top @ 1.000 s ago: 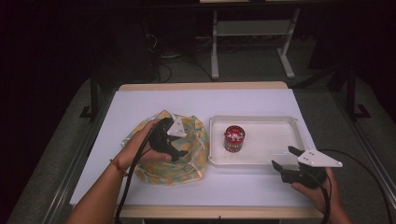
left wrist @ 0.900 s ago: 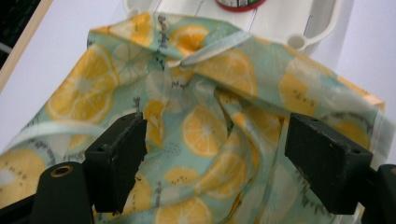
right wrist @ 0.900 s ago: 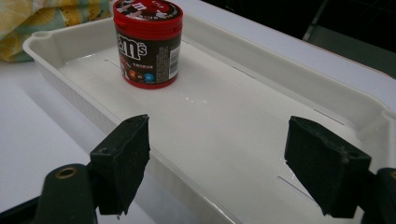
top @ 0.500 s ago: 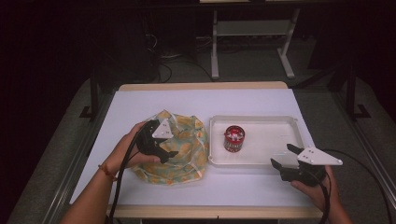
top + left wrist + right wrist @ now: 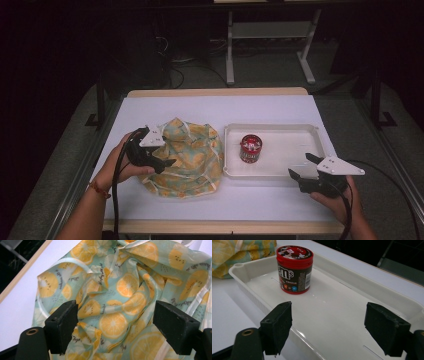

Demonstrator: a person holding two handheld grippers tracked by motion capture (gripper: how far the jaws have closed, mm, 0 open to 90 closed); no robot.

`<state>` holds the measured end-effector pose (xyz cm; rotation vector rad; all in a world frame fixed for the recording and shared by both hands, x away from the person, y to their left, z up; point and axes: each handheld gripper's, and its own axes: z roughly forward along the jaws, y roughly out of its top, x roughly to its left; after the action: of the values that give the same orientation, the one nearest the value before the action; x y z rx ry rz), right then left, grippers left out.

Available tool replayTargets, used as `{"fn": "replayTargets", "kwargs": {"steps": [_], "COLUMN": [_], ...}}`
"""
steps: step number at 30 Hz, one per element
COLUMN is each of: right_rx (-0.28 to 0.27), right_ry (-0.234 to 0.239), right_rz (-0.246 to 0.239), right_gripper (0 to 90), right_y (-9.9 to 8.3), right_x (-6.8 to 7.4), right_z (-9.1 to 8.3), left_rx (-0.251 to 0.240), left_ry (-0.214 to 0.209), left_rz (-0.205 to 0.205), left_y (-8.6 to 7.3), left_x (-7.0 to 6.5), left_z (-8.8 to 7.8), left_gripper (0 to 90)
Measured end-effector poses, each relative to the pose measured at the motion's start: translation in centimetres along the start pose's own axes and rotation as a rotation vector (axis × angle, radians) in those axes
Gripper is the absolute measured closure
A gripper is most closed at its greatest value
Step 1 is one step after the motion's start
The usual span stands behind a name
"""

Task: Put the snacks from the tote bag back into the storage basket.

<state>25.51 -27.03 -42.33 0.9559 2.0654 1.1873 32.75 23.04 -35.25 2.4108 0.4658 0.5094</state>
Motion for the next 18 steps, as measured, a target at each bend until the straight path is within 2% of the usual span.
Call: {"fn": "replayTargets", "kwargs": {"steps": [5, 9, 11, 18], "right_rx": [-0.001, -0.001, 0.0, 0.0], "right_ry": [0.002, 0.006, 0.008, 0.016], "right_rz": [0.0, -0.004, -0.003, -0.006], "right_gripper": [21.6, 21.6, 21.6, 21.6], "right_y": [0.0, 0.1, 0.2, 0.4], "right_x": [0.0, 0.1, 0.1, 0.1], "right_z": [0.0, 0.2, 0.3, 0.8], "left_rx": [-0.012, -0.011, -0.02, -0.016], "left_ry": [0.005, 0.025, 0.019, 0.042], "left_rz": [-0.005, -0.006, -0.017, -0.027], "left_y": [-0.6, -1.2, -1.5, -2.8], "left_x": [0.0, 0.0, 0.0, 0.0], "left_z": [-0.5, -0.7, -0.9, -1.4], "left_gripper": [19.2, 19.1, 19.2, 19.2]}}
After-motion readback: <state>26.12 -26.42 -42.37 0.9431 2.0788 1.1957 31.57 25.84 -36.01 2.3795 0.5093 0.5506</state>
